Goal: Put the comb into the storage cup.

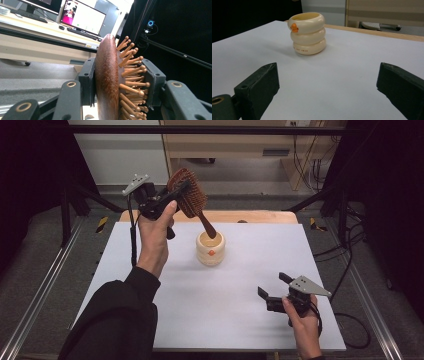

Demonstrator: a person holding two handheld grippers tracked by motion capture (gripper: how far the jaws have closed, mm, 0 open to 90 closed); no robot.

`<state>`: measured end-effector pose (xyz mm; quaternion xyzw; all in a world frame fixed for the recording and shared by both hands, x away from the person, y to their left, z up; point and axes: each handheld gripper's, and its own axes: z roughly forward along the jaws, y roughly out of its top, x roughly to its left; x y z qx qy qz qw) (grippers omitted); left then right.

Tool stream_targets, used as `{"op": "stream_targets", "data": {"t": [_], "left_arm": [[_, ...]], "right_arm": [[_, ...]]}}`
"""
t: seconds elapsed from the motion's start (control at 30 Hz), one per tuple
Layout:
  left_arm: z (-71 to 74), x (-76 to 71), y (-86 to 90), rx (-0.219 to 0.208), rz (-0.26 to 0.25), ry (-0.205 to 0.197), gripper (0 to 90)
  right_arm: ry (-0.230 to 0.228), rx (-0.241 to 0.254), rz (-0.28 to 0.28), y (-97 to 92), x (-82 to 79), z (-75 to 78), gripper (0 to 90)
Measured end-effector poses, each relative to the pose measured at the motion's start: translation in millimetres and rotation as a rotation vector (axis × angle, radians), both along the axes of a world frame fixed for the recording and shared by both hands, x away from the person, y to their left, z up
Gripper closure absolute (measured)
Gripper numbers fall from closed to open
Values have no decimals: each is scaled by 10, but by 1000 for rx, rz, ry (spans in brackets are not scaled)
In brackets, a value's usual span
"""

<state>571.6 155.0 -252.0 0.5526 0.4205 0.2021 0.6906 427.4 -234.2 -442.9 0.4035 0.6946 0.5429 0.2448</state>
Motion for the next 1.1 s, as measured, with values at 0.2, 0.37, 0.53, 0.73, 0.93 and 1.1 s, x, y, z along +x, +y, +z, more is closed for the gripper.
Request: {"op": "stream_targets", "data": {"t": [0.2, 0.37, 0.53, 0.73, 0.93, 1.1], "left_arm": [[-23, 10, -15, 9, 0, 2, 523], [-45, 9, -78, 70, -6, -11, 523], [-59, 12, -114, 77, -8, -13, 522], [-76, 17, -136, 87, -8, -10, 522], [-90, 19, -145, 90, -8, -10, 522], [-92, 17, -149, 89, -9, -11, 523]], "right_arm": [[-2, -1, 1, 4, -2, 0, 48], [-1, -2, 1, 7, 1, -2, 48], [-1, -2, 1, 5, -1, -1, 48], [0, -1, 2, 5, 1, -2, 48], [0, -1, 1, 2, -2, -1, 48], [0, -2, 2, 6, 0, -3, 48]]}}
